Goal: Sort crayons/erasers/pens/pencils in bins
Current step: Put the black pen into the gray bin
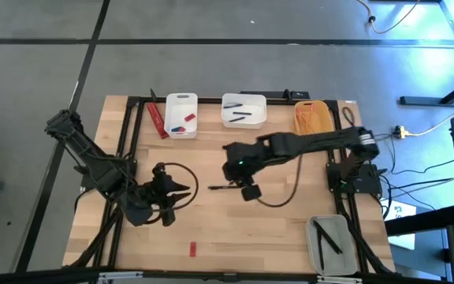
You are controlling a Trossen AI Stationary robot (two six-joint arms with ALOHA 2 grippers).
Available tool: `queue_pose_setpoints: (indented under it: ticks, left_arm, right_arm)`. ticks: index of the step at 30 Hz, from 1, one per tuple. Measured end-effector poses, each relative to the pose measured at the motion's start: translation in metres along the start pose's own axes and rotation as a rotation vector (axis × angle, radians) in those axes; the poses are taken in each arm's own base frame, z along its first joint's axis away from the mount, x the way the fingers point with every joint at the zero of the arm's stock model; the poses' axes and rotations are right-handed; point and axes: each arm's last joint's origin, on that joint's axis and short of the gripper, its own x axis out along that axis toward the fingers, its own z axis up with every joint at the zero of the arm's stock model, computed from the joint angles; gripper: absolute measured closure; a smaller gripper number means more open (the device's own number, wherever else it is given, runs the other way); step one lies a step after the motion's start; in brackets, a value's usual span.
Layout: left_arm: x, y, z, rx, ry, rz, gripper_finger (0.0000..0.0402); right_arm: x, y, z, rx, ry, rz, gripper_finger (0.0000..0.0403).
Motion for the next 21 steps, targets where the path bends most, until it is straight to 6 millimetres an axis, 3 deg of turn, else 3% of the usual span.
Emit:
queue_pose_setpoints:
  ticks: [10,21]
  left_arm:
    - [-0.002,-0.001,-0.001,0.005,-0.018,0.008,0.0330]
    - [-0.002,-0.001,-0.001,-0.002,-0.018,0.009,0.0330]
  right_arm:
    - [0.086,-0.005,-0.011,0.011,0.129,0.029,0.0267]
    - [0.143,-0.011,-0.023,0.055,0.167,0.015,0.0267]
